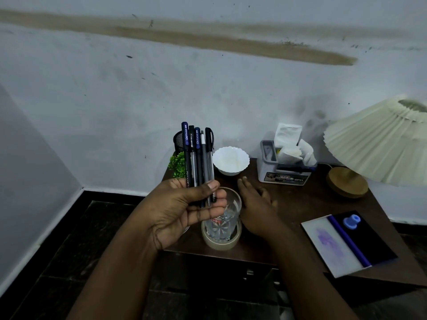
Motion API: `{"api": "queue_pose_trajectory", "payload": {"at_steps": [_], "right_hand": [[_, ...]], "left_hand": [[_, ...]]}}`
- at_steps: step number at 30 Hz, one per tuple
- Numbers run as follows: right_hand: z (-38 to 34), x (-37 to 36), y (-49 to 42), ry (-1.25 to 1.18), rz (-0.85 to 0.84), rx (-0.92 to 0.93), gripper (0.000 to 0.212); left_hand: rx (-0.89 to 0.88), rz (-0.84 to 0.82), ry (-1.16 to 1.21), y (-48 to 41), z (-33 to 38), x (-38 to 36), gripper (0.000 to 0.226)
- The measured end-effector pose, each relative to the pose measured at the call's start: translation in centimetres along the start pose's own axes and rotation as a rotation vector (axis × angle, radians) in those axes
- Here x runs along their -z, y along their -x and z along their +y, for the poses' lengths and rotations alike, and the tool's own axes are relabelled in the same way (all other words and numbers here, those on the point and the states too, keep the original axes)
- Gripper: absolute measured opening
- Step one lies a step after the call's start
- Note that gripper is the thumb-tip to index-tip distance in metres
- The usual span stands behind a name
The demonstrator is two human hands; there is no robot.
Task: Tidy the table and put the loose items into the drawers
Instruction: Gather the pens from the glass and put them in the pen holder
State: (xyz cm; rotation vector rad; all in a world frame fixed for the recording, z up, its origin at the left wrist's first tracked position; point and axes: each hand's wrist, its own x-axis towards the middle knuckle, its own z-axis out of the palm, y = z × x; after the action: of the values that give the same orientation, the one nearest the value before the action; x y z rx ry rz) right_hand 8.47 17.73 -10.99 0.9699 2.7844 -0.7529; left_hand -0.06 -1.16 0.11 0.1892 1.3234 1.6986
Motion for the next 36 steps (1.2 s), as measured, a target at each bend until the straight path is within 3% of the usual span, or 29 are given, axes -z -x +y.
{"api": "queue_pose_trajectory", "payload": {"at_steps": [2, 6, 9, 12, 16, 19, 24, 27, 31, 36], "right_hand": [[0.4, -0.1, -0.2, 0.056, 0.033, -0.027, 0.064], [1.2, -0.1, -0.5, 0.065, 0.266, -0.034, 0.029], [1.8, -0.4, -0.3, 0.152, 0.252, -0.013, 0.030], [1.8, -0.3, 0.0, 0.126, 0.323, 0.004, 0.016], [2.1, 2.3, 0.3, -0.192, 0.313, -0.069, 0.008], [2.3, 6.0, 1.2, -0.710, 0.241, 0.025, 0.013], [1.4, 10.8, 2.8, -1.474, 0.349, 0.228, 0.016], [0.9, 11.4, 3.2, -1.657, 0.285, 0.303, 0.015], [0.1, 11.5, 3.5, -1.862, 0.236, 0.304, 0.018], [-0.9, 10.6, 3.5, -1.681, 0.101, 0.264, 0.019]], "left_hand": [[0.006, -0.008, 0.004, 0.0, -0.1, -0.2, 0.025], [0.010, -0.009, -0.006, 0.0, -0.2, -0.4, 0.027], [0.010, -0.007, 0.004, 0.1, -0.1, -0.5, 0.030], [0.009, -0.007, 0.005, 0.2, -0.1, -0.6, 0.035], [-0.007, 0.006, -0.006, 0.2, 0.0, -0.6, 0.037], [-0.014, 0.015, -0.010, 0.1, 0.1, -0.5, 0.037], [-0.028, 0.012, -0.043, -0.1, 0.0, -0.7, 0.029], [-0.030, -0.012, -0.074, -0.2, -0.2, -1.0, 0.018], [-0.026, -0.058, -0.107, -0.1, -0.2, -1.1, 0.022], [0.029, -0.153, -0.112, 0.1, -0.4, -1.6, 0.036]]}}
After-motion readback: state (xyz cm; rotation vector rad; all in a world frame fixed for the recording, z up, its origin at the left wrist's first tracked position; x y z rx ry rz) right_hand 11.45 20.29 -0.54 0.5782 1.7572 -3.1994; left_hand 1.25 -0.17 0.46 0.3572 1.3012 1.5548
